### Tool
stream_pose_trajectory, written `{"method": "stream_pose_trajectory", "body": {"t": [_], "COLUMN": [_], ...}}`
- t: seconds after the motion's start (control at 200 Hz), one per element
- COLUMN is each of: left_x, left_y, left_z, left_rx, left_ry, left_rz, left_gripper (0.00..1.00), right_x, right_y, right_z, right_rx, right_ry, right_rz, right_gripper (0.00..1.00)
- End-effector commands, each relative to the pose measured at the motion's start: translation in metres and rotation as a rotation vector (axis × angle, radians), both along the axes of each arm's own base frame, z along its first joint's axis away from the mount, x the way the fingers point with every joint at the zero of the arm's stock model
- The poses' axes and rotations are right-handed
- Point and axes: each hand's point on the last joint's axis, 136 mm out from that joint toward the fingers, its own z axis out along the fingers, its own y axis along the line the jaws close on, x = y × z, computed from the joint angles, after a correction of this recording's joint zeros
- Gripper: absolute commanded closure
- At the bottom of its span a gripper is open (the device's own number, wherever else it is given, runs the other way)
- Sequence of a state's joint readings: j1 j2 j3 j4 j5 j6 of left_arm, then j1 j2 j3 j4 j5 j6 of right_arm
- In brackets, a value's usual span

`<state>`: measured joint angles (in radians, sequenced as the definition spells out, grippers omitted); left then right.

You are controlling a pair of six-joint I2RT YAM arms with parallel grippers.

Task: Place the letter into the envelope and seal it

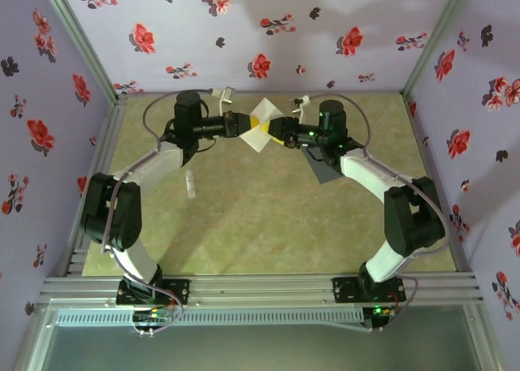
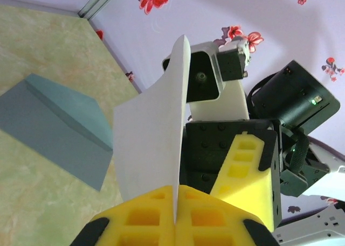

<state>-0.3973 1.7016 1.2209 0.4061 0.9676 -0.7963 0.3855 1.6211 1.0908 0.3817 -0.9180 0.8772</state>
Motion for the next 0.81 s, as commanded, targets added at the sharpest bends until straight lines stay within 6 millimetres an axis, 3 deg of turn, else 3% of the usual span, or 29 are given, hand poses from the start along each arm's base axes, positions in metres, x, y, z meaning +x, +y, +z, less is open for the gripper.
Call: {"method": "stream_pose_trajectory", "body": {"t": [0.0, 0.27, 0.47, 0.8], "left_x": [0.0, 0.003, 0.005, 0.007], "left_y": [0.003, 0.006, 0.009, 0.009], "left_z": [0.013, 0.02, 0.022, 0.021], "left_rx": [-0.04, -0.073, -0.086, -0.108], "left_ry": [-0.036, -0.031, -0.033, -0.019], "left_rz": [-0.013, 0.009, 0.041, 0.058], "left_gripper": [1.0, 1.0, 1.0, 1.0], "right_x": [-0.004, -0.003, 0.001, -0.001], "right_y": [-0.008, -0.015, -0.012, 0.005], "right_z": [0.009, 0.004, 0.015, 0.017], "right_rx": [0.02, 0.097, 0.233, 0.275], "right_ry": [-0.018, -0.022, -0.017, -0.032], "right_rz": [-0.023, -0.051, -0.031, 0.008], "right_gripper": [0.4, 0.35, 0.34, 0.33]}}
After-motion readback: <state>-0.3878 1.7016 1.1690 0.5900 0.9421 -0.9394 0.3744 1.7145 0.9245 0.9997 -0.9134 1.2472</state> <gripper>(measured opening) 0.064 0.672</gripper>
